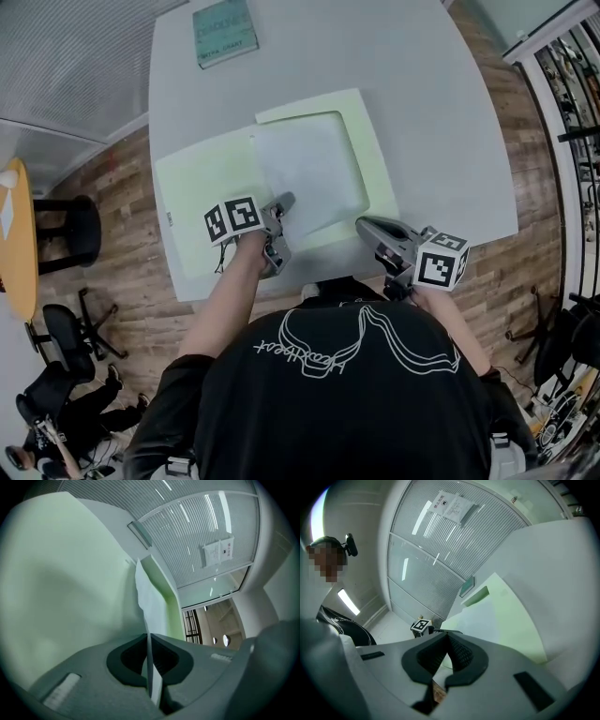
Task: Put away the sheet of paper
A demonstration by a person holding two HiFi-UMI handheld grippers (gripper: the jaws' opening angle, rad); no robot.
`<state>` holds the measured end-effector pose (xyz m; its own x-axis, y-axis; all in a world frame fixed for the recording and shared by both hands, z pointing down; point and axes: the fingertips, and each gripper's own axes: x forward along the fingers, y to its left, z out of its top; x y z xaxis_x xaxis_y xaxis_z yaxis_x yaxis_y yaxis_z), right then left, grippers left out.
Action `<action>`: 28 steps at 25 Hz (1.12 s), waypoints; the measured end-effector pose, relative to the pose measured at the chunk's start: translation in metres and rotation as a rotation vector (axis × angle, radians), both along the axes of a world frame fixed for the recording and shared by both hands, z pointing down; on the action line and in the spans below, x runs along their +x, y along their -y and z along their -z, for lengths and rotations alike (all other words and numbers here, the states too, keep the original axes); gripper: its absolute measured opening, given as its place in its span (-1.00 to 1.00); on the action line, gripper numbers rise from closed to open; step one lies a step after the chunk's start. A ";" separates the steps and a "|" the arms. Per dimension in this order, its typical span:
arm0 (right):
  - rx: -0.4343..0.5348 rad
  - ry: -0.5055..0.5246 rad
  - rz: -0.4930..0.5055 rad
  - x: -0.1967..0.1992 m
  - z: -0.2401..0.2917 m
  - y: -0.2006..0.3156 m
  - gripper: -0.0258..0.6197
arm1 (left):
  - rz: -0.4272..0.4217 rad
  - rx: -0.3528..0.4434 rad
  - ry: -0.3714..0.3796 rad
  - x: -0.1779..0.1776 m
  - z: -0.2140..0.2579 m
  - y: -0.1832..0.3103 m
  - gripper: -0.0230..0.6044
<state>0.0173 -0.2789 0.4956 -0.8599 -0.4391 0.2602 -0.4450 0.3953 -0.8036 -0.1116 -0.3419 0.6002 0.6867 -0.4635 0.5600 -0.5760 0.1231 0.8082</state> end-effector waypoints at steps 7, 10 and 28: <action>-0.024 0.009 -0.003 0.001 -0.004 -0.002 -0.89 | -0.020 -0.023 0.015 0.013 -0.005 0.003 -0.89; -0.030 0.031 -0.011 0.001 -0.006 -0.001 -0.89 | -0.060 -0.016 0.046 0.019 -0.003 0.004 -0.88; 0.060 0.046 -0.001 -0.006 0.014 0.000 -0.89 | -0.088 0.106 0.186 -0.007 0.030 -0.002 -0.20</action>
<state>0.0117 -0.2789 0.4813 -0.8701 -0.4534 0.1933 -0.4083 0.4433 -0.7980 -0.1190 -0.3398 0.5701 0.6163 -0.4695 0.6322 -0.7213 -0.0144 0.6925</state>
